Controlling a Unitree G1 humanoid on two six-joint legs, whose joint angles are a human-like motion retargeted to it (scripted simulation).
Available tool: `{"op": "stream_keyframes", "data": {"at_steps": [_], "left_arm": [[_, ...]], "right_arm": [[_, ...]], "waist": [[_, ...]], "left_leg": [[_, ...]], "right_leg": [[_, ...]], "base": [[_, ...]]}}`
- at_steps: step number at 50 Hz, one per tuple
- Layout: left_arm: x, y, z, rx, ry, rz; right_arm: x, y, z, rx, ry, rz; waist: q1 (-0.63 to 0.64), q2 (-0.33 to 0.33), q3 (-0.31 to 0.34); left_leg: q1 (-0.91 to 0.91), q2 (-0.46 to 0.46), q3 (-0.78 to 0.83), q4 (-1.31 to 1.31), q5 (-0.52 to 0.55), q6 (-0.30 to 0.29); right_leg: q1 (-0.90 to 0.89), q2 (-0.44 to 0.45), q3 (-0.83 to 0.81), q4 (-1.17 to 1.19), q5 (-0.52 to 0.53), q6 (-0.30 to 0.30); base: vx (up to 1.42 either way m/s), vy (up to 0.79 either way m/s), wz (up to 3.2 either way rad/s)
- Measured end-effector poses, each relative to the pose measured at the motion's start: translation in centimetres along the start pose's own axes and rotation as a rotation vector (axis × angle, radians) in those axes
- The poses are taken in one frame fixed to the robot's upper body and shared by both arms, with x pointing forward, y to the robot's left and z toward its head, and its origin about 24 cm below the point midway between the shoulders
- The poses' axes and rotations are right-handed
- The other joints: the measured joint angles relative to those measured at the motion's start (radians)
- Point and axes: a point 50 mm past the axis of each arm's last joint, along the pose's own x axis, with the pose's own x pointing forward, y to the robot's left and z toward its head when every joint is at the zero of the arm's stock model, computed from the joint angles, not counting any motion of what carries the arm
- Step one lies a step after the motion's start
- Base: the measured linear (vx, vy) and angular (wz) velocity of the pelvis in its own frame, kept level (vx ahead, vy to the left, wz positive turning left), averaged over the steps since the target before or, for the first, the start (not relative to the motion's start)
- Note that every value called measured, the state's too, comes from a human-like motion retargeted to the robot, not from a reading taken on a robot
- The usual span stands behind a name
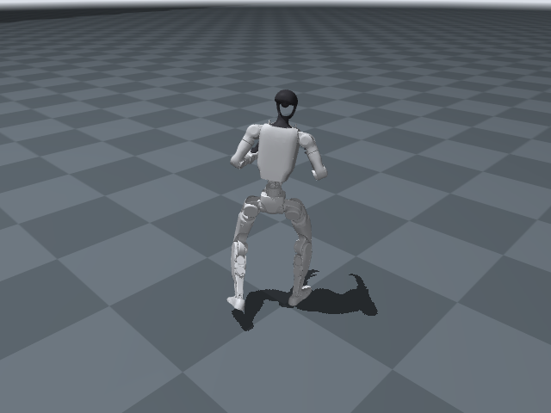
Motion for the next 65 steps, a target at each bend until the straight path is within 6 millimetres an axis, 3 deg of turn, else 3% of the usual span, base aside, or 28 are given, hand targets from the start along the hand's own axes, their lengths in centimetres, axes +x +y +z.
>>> {"op": "stream_keyframes", "data": {"at_steps": [3, 6, 8, 11, 13, 15, 18, 21, 24, 25, 27, 29, 30, 32, 35, 38, 40, 43, 45, 48, 50, 52, 53, 55, 58, 60, 62, 65], "left_arm": [[-1.9, 1.6, 0.6, 0.169, 0.063, -0.145], [-3.2, 2.3, 0.0, 0.029, 0.184, -0.161], [-3.8, 2.7, -0.5, -0.041, 0.229, -0.164], [-3.9, 3.3, -2.0, 0.061, 0.296, -0.159], [-3.2, 3.1, -3.2, 0.174, 0.306, -0.165], [-2.1, 2.5, -3.7, 0.266, 0.273, -0.165], [-0.9, 1.6, -3.1, 0.360, 0.186, -0.158], [-1.7, 0.9, -2.6, 0.251, 0.194, -0.138], [-3.1, 0.5, -2.8, 0.029, 0.233, -0.071], [-3.3, 0.3, -2.9, -0.026, 0.241, -0.049], [-2.4, -0.4, -3.1, -0.066, 0.224, -0.044], [0.0, -1.8, -2.6, -0.075, 0.146, -0.069], [1.7, -2.5, -1.8, -0.072, 0.080, -0.080], [6.0, -4.2, 1.7, -0.078, -0.141, -0.103], [10.5, -6.3, 9.7, -0.087, -0.542, -0.118], [11.5, -6.4, 17.2, -0.129, -0.883, -0.005], [11.0, -5.9, 20.6, -0.193, -1.035, 0.074], [10.0, -4.9, 22.3, -0.310, -1.117, 0.142], [9.3, -4.3, 21.3, -0.320, -1.100, 0.152], [8.3, -3.4, 17.2, -0.174, -0.947, 0.074], [7.7, -2.7, 12.9, 0.029, -0.744, 0.003], [6.4, -1.3, 7.0, 0.216, -0.440, 0.004], [5.0, -0.3, 4.0, 0.272, -0.274, 0.010], [0.8, 1.6, -0.4, 0.241, 0.015, 0.019], [-5.1, 4.1, -0.9, 0.070, 0.235, 0.033], [-7.0, 5.1, 0.1, 0.041, 0.298, 0.008], [-7.7, 6.0, 1.0, 0.039, 0.321, -0.007], [-8.2, 6.5, 2.0, -0.002, 0.310, 0.018]], "right_arm": [[2.7, 2.0, 3.3, 0.116, -0.207, 0.055], [4.0, 2.9, 5.0, 0.151, -0.265, 0.119], [4.1, 3.3, 5.4, 0.173, -0.272, 0.164], [3.3, 3.7, 6.1, 0.202, -0.288, 0.188], [2.1, 3.6, 6.8, 0.230, -0.315, 0.170], [0.7, 3.5, 7.0, 0.297, -0.327, 0.130], [-0.9, 3.8, 5.5, 0.408, -0.261, 0.064], [-0.7, 3.7, 3.9, 0.303, -0.191, 0.044], [0.5, 3.8, 4.5, 0.175, -0.240, 0.072], [1.0, 4.0, 4.9, 0.200, -0.269, 0.085], [1.9, 5.1, 4.8, 0.433, -0.281, 0.093], [2.3, 5.6, 3.2, 0.571, -0.212, 0.022], [2.3, 5.3, 2.1, 0.539, -0.161, -0.042], [1.3, 3.7, -0.1, 0.505, -0.072, -0.206], [-2.3, 1.1, -1.7, 0.452, 0.022, -0.349], [-6.1, -0.2, -1.5, 0.460, 0.083, -0.378], [-7.6, -0.7, -1.0, 0.419, 0.134, -0.348], [-8.3, -0.9, -0.7, 0.400, 0.195, -0.264], [-7.7, -0.7, -0.9, 0.379, 0.214, -0.198], [-4.8, 0.3, -2.0, 0.239, 0.192, -0.087], [-2.2, 1.2, -2.6, 0.121, 0.137, -0.006], [1.0, 1.6, -2.5, 0.039, 0.047, -0.002], [2.6, 1.6, -1.6, 0.019, -0.024, -0.013], [5.6, 1.3, 2.3, 0.010, -0.228, -0.034], [6.3, 0.5, 9.5, 0.136, -0.572, -0.119], [5.0, 0.3, 12.6, 0.197, -0.744, -0.152], [3.6, 1.0, 14.2, 0.264, -0.837, -0.136], [2.5, 2.7, 14.7, 0.395, -0.858, -0.029]], "waist": [[0.155, -0.040, -0.071], [0.222, -0.095, -0.143], [0.226, -0.120, -0.180], [0.214, -0.138, -0.203], [0.218, -0.148, -0.201], [0.242, -0.156, -0.193], [0.309, -0.152, -0.179], [0.371, -0.116, -0.161], [0.380, -0.052, -0.133], [0.366, -0.037, -0.120], [0.298, -0.021, -0.082], [0.227, -0.001, -0.033], [0.194, 0.011, -0.007], [0.132, 0.043, 0.044], [0.015, 0.105, 0.082], [-0.117, 0.166, 0.071], [-0.190, 0.197, 0.053], [-0.232, 0.221, 0.015], [-0.219, 0.209, -0.005], [-0.165, 0.122, 0.019], [-0.129, 0.066, 0.038], [-0.071, 0.052, 0.043], [-0.035, 0.046, 0.043], [0.046, 0.024, 0.022], [0.209, -0.064, -0.057], [0.329, -0.124, -0.094], [0.438, -0.160, -0.105], [0.529, -0.133, -0.098]], "left_leg": [[0.003, -0.006, 0.203, -0.162, -0.009, -0.003], [0.002, -0.045, 0.353, -0.359, 0.049, -0.010], [-0.036, -0.102, 0.292, -0.468, 0.095, -0.049], [-0.126, -0.220, 0.049, -0.566, 0.122, -0.113], [-0.167, -0.269, 0.037, -0.599, 0.089, -0.116], [-0.183, -0.283, 0.185, -0.619, 0.037, -0.102], [-0.154, -0.311, 0.518, -0.672, -0.009, -0.090], [-0.081, -0.379, 0.709, -0.828, -0.053, -0.105], [-0.028, -0.403, 0.616, -0.940, -0.125, -0.097], [-0.022, -0.406, 0.541, -0.937, -0.160, -0.079], [-0.041, -0.393, 0.393, -0.815, -0.238, -0.040], [-0.058, -0.378, 0.262, -0.674, -0.298, -0.029], [-0.061, -0.375, 0.195, -0.617, -0.320, -0.032], [-0.036, -0.386, 0.059, -0.593, -0.328, -0.057], [0.020, -0.376, -0.130, -0.635, -0.286, -0.110], [0.086, -0.332, -0.234, -0.771, -0.170, -0.183], [0.128, -0.297, -0.249, -0.870, -0.070, -0.219], [0.187, -0.267, -0.230, -0.971, 0.079, -0.247], [0.233, -0.270, -0.213, -0.995, 0.162, -0.243], [0.262, -0.294, -0.159, -0.809, 0.207, -0.157], [0.145, -0.284, -0.132, -0.448, 0.176, -0.092], [-0.027, -0.254, -0.131, -0.106, 0.101, -0.049], [-0.106, -0.249, -0.136, 0.022, 0.056, -0.026], [-0.258, -0.259, -0.141, 0.179, -0.007, 0.020], [-0.412, -0.334, -0.114, 0.107, -0.004, 0.038], [-0.440, -0.390, -0.078, -0.099, 0.038, 0.023], [-0.387, -0.419, -0.023, -0.424, 0.110, -0.010], [-0.250, -0.409, 0.049, -0.896, 0.192, -0.108]], "right_leg": [[0.060, -0.017, -0.101, -0.093, 0.074, 0.032], [0.148, -0.013, -0.200, -0.221, 0.179, 0.043], [0.211, 0.016, -0.185, -0.290, 0.247, 0.033], [0.289, 0.073, 0.009, -0.341, 0.302, 0.037], [0.340, 0.101, 0.126, -0.360, 0.300, 0.068], [0.387, 0.126, 0.156, -0.379, 0.279, 0.107], [0.425, 0.184, 0.031, -0.388, 0.236, 0.127], [0.386, 0.236, -0.093, -0.231, 0.244, 0.100], [0.209, 0.236, -0.020, 0.173, 0.348, 0.103], [0.128, 0.239, 0.057, 0.316, 0.398, 0.128], [0.003, 0.273, 0.222, 0.521, 0.449, 0.191], [-0.059, 0.244, 0.302, 0.668, 0.425, 0.171], [-0.079, 0.204, 0.317, 0.729, 0.402, 0.132], [-0.110, 0.140, 0.354, 0.788, 0.354, 0.056], [-0.134, 0.158, 0.407, 0.742, 0.224, 0.033], [-0.138, 0.155, 0.342, 0.543, 0.062, 0.020], [-0.137, 0.141, 0.257, 0.345, -0.018, 0.021], [-0.117, 0.146, 0.127, -0.032, -0.044, 0.056], [-0.085, 0.172, 0.093, -0.258, 0.000, 0.082], [0.018, 0.184, 0.158, -0.335, 0.024, 0.044], [0.055, 0.164, 0.190, -0.260, -0.060, 0.003], [0.034, 0.163, 0.207, -0.155, -0.151, -0.029], [0.027, 0.165, 0.212, -0.119, -0.183, -0.031], [0.024, 0.171, 0.229, -0.101, -0.213, -0.016], [0.086, 0.158, 0.269, -0.223, -0.127, 0.030], [0.156, 0.141, 0.300, -0.331, 0.013, 0.064], [0.231, 0.144, 0.344, -0.417, 0.197, 0.091], [0.347, 0.221, 0.431, -0.478, 0.413, 0.117]], "base": [[0.33, -0.22, 1.63], [0.29, -0.13, 2.61], [0.27, -0.08, 3.32], [0.24, -0.07, 3.83], [0.20, -0.03, 4.21], [0.18, -0.01, 4.06], [0.17, 0.01, 3.50], [0.20, 0.05, 2.87], [0.24, 0.06, 2.74], [0.24, -0.02, 3.29], [0.25, -0.08, 3.79], [0.29, -0.06, 4.13], [0.33, -0.02, 4.12], [0.37, -0.01, 4.03], [0.47, -0.10, 3.89], [0.56, -0.19, 3.21], [0.60, -0.29, 2.14], [0.65, -0.42, 0.85], [0.69, -0.50, -0.15], [0.71, -0.49, -0.59], [0.68, -0.43, -0.37], [0.66, -0.39, -0.35], [0.70, -0.37, -0.47], [0.78, -0.34, -0.58], [0.94, -0.27, -0.65], [1.07, -0.17, -0.77], [1.13, -0.09, -1.03], [1.15, -0.01, -0.91]]}}
